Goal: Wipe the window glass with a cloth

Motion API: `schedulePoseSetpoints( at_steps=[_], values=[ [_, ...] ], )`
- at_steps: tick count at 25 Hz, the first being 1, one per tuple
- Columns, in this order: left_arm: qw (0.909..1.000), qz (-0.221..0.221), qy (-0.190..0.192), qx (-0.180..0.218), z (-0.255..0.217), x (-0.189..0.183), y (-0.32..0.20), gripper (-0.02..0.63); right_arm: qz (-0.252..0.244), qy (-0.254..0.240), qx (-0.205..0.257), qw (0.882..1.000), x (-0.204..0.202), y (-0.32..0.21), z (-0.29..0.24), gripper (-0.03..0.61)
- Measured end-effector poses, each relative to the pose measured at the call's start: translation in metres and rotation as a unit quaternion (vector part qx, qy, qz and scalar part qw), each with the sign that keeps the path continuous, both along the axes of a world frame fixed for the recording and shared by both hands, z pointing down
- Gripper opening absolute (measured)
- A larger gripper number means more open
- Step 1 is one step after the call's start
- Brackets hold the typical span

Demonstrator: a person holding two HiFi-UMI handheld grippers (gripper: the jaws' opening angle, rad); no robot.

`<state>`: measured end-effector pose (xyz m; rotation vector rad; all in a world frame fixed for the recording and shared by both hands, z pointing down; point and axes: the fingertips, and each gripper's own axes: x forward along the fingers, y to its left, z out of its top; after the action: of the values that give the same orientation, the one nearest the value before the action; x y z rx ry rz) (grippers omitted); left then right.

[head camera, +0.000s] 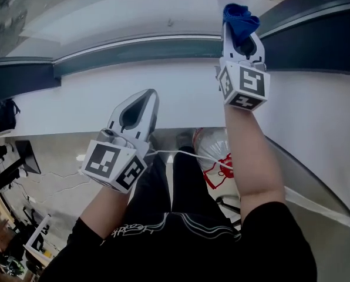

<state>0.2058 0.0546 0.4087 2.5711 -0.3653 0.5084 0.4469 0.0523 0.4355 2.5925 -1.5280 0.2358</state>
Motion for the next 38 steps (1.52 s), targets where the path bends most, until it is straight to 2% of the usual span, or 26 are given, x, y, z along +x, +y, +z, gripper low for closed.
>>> schedulePoseSetpoints(
  at_steps=[4, 10, 14, 18, 22, 27, 33, 36, 38],
  values=[
    [0.9999, 0.010, 0.001, 0.001, -0.006, 0.015, 0.013, 0.003, 0.041, -0.014, 0.000, 0.999, 0.033, 0.030, 0.000, 0.094],
    [0.9996, 0.027, 0.004, 0.002, -0.006, 0.044, 0.035, 0.003, 0.060, -0.015, -0.004, 0.998, 0.061, 0.053, 0.003, 0.094],
    [0.9992, 0.038, 0.011, 0.003, -0.009, 0.056, 0.044, 0.003, 0.055, -0.004, -0.010, 0.998, 0.067, 0.055, 0.003, 0.094],
    [0.9993, 0.035, 0.013, 0.000, -0.017, 0.054, 0.036, 0.003, 0.054, -0.011, -0.001, 0.999, 0.056, 0.052, -0.017, 0.094],
    [0.9990, 0.036, 0.026, 0.011, -0.047, 0.049, 0.026, 0.003, 0.037, -0.026, 0.003, 0.999, 0.024, 0.056, -0.046, 0.094],
    [0.9953, 0.061, 0.057, 0.049, -0.114, 0.025, 0.023, 0.003, 0.011, -0.032, 0.045, 0.998, -0.034, 0.070, -0.119, 0.094],
    [0.9872, 0.097, 0.097, 0.082, -0.231, -0.033, 0.035, 0.003, -0.102, -0.080, 0.048, 0.990, -0.139, 0.100, -0.241, 0.094],
    [0.9823, 0.112, 0.120, 0.089, -0.289, -0.060, 0.042, 0.004, -0.150, -0.078, 0.052, 0.984, -0.188, 0.114, -0.307, 0.094],
    [0.9766, 0.128, 0.129, 0.115, -0.327, -0.080, 0.048, 0.003, -0.166, -0.076, 0.058, 0.981, -0.217, 0.124, -0.346, 0.094]
  ],
)
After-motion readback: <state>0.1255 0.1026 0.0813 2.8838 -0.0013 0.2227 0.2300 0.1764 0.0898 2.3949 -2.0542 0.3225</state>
